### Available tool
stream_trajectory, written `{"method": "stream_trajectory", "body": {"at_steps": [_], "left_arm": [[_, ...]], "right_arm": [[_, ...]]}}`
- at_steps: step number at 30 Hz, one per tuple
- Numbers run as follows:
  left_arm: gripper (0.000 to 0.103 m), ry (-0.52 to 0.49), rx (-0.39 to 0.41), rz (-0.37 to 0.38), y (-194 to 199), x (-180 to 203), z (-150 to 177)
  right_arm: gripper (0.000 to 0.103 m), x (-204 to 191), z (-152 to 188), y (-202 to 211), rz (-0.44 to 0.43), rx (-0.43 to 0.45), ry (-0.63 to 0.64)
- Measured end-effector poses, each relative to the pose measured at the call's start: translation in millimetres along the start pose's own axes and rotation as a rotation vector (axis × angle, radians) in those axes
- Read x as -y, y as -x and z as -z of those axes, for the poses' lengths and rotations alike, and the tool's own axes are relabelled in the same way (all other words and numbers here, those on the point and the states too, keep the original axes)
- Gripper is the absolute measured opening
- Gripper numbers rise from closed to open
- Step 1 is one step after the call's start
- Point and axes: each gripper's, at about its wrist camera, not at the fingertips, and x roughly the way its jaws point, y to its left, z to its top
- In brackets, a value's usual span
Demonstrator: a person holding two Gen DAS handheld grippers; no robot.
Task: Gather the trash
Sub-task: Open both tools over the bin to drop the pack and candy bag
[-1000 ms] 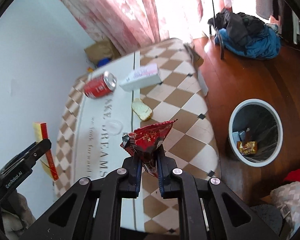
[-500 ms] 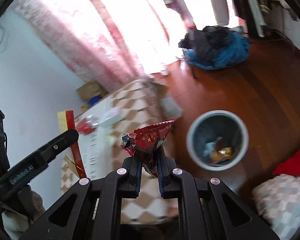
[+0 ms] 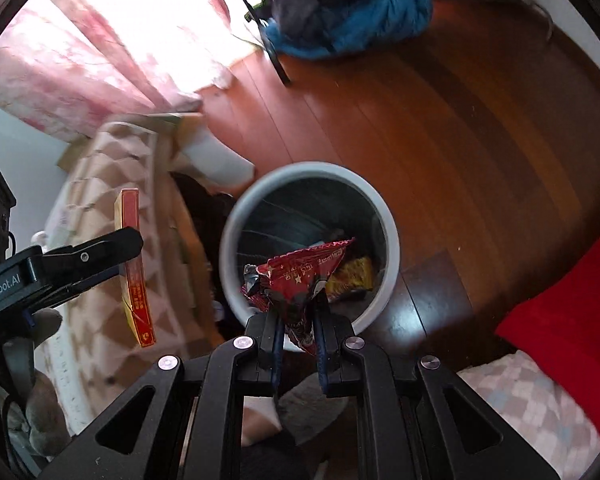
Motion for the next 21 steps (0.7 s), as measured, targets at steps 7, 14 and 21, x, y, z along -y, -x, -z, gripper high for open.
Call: {"method": "stream_trajectory", "body": {"at_steps": [7, 14, 21], "left_arm": [[0.090, 0.027, -0.078, -0.064, -49.5, -9.1, -25.7], [0.094, -0.031, -0.015, -0.221, -45.2, -10.2, -17.1], [0.094, -0.102, 0.078, -0.356, -24.9, -6.0, 9.3]], "right_arm": [[0.015, 17.1, -32.7, -70.1, 0.007, -0.081, -0.012], [0.074, 26.4, -49.2, -96.0, 0.035, -0.108, -0.061], [0.103, 32.3, -29.1, -71.5, 0.130, -0.069, -0.079]]}}
